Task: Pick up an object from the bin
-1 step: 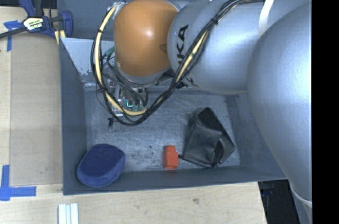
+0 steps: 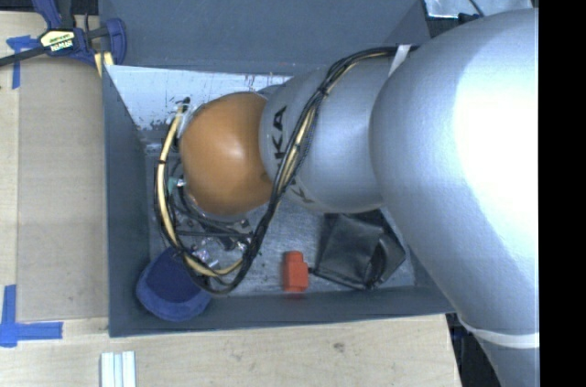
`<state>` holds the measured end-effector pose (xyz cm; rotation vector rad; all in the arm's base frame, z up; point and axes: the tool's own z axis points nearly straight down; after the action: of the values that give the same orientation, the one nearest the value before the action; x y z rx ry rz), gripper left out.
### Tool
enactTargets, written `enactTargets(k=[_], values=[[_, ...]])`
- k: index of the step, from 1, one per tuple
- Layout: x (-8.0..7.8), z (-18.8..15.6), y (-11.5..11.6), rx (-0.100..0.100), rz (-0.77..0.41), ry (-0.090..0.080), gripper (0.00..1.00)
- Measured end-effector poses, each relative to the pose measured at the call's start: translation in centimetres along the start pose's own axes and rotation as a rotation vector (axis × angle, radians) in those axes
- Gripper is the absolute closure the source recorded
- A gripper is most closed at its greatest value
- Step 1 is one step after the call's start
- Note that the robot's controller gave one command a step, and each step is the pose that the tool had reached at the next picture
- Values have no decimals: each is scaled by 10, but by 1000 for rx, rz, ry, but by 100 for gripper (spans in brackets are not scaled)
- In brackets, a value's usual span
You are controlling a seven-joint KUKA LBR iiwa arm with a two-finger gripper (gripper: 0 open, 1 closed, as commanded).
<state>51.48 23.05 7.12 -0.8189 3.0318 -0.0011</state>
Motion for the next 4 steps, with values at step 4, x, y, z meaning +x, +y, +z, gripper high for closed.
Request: enactTargets(k=[4], values=[[14, -3, 20, 11, -884, -11, 0]])
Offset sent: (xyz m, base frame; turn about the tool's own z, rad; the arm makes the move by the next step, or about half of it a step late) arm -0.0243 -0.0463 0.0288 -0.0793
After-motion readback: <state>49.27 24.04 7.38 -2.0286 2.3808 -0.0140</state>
